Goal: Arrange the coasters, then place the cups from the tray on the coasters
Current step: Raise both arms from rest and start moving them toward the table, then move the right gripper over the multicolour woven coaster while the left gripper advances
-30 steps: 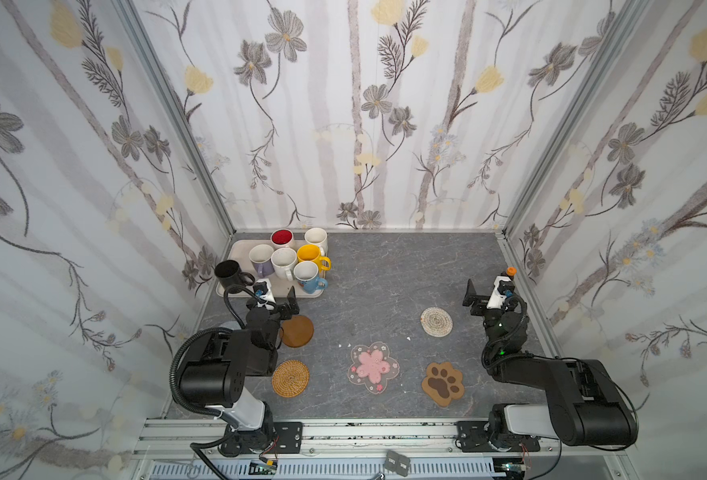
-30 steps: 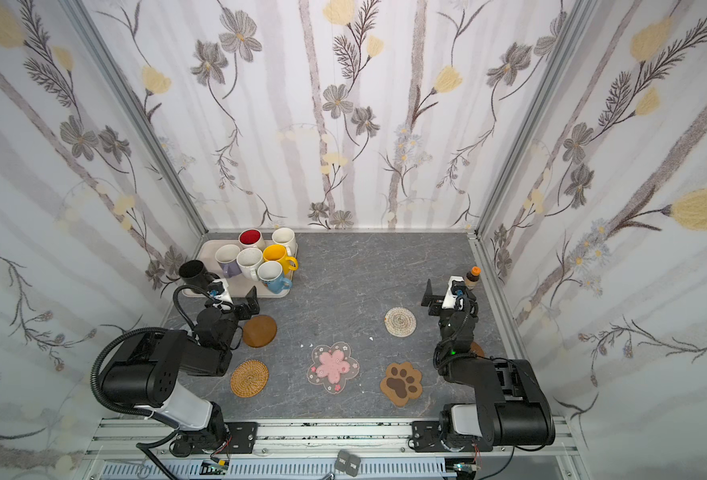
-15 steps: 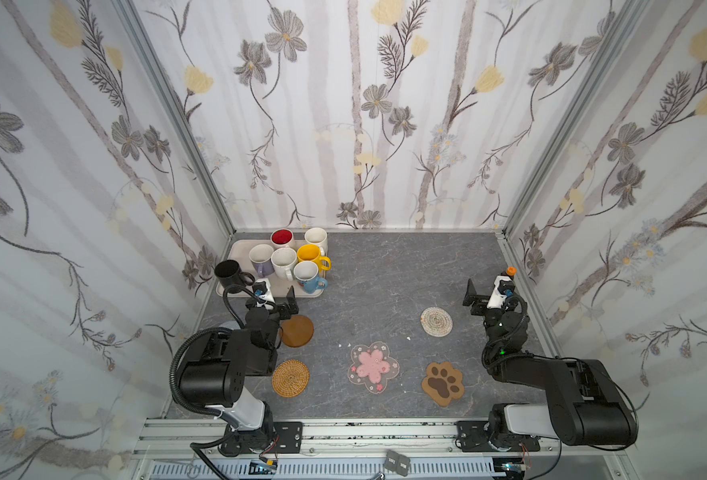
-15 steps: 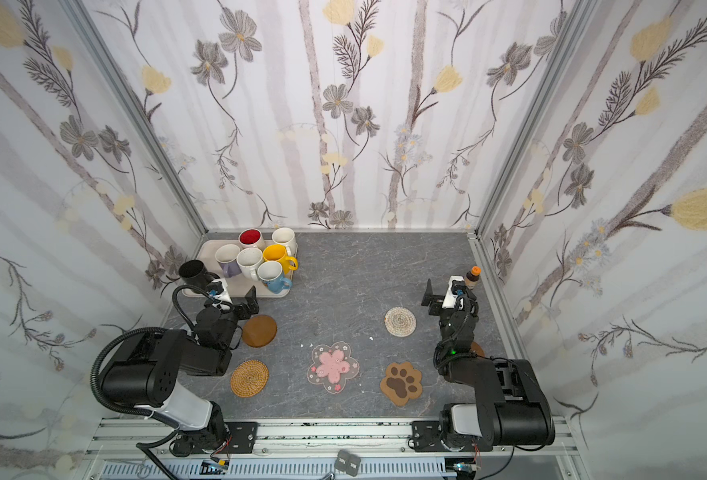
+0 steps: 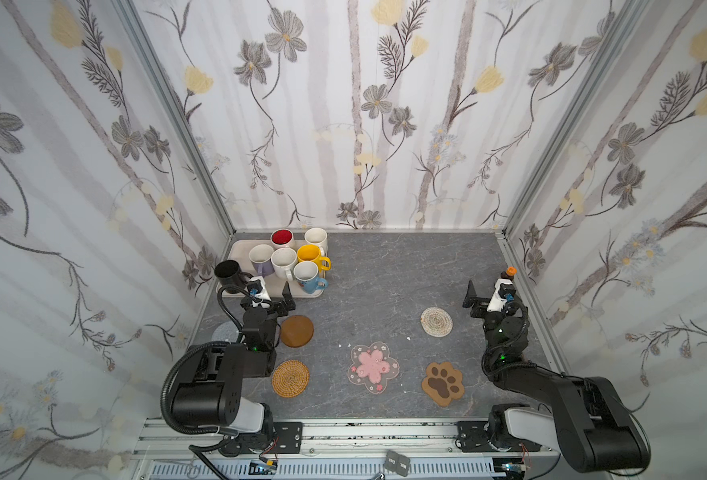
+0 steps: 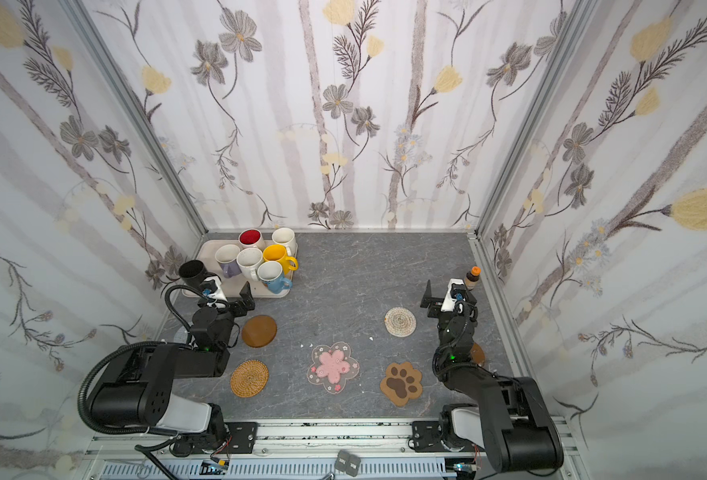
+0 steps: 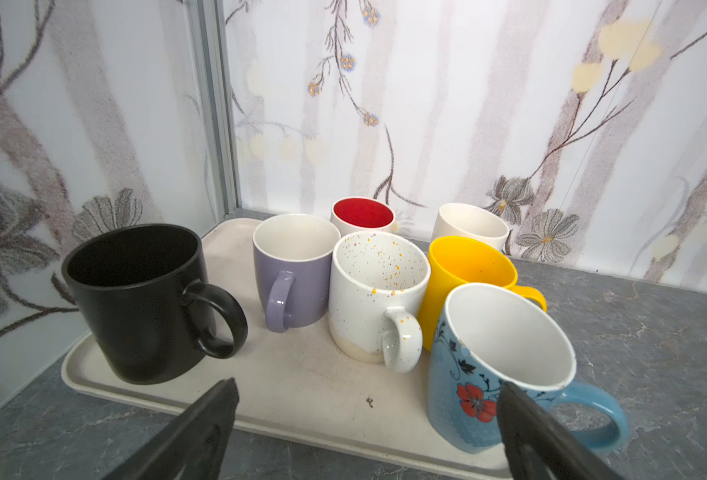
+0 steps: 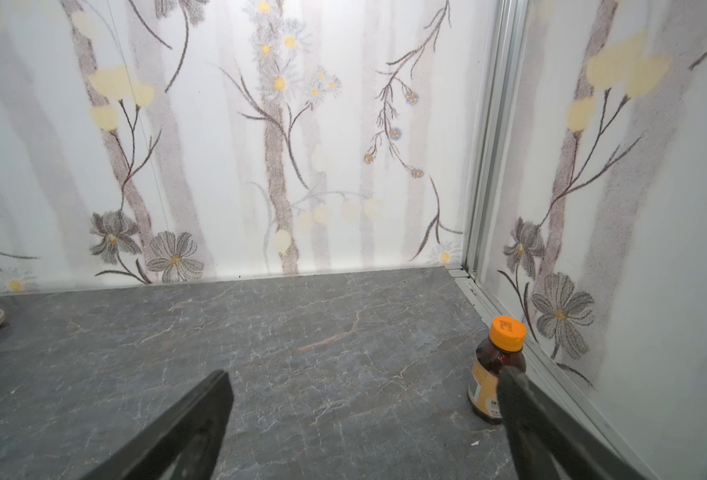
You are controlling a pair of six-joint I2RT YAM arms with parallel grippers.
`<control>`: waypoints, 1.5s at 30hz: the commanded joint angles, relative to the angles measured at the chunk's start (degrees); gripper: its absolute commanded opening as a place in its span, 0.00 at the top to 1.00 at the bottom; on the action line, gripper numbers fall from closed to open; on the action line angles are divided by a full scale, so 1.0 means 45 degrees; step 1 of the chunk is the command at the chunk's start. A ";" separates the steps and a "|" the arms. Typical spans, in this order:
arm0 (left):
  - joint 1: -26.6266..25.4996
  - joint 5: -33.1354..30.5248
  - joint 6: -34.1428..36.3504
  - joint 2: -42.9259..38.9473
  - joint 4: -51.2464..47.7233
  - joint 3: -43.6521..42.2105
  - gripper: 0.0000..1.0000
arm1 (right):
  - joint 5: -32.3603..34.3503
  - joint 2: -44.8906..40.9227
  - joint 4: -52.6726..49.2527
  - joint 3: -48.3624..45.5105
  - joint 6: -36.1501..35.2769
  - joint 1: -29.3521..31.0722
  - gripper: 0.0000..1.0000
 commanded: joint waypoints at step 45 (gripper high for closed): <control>-0.9048 -0.2838 -0.5746 -0.2556 -1.6198 0.6200 0.00 | -0.1311 0.1020 -1.6736 0.5075 0.7244 0.3812 0.80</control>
